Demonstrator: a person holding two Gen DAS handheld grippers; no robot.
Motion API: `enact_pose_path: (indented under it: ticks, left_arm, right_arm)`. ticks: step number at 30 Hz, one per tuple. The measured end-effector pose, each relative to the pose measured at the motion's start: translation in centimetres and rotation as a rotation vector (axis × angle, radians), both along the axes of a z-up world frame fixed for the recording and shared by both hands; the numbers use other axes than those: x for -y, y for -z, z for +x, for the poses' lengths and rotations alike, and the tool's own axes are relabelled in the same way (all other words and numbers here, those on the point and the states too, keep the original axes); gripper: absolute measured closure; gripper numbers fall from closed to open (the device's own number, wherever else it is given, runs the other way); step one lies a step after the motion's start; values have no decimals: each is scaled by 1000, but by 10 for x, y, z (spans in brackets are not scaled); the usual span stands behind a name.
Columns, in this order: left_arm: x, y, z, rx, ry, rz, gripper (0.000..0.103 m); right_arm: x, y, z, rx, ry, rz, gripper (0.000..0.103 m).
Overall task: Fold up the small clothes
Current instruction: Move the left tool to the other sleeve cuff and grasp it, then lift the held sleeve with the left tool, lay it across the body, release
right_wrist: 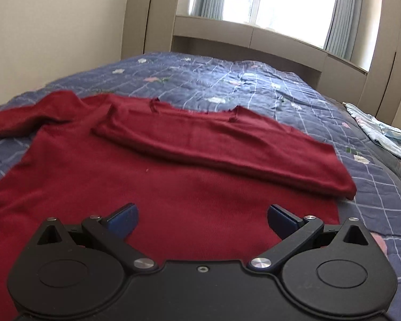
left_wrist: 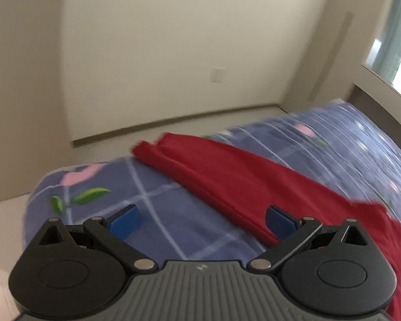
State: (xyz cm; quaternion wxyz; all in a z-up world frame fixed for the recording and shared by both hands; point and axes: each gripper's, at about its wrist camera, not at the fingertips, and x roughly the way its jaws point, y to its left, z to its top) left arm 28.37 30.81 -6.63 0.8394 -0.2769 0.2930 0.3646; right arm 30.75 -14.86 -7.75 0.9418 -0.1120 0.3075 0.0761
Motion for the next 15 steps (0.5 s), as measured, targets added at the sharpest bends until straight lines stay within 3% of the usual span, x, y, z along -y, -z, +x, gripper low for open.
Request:
enact_pose_path:
  ticks: [7,9,12,15]
  left_arm:
    - [-32,2,-8,71,-140,-60,1]
    - [-44,3,-9,86,-196,-88,5]
    - [-53,5,-10,102,-263,-120,24]
    - [-61,6,-11,102,-297,-123,54]
  right_arm:
    - [-2,7,0,-3,-6,-12,1]
    - [0,7,0,-6,-5,-2,1]
    - [3,7,2,-16,-4,17,1]
    - [4,7,3,-20,-4,27,1]
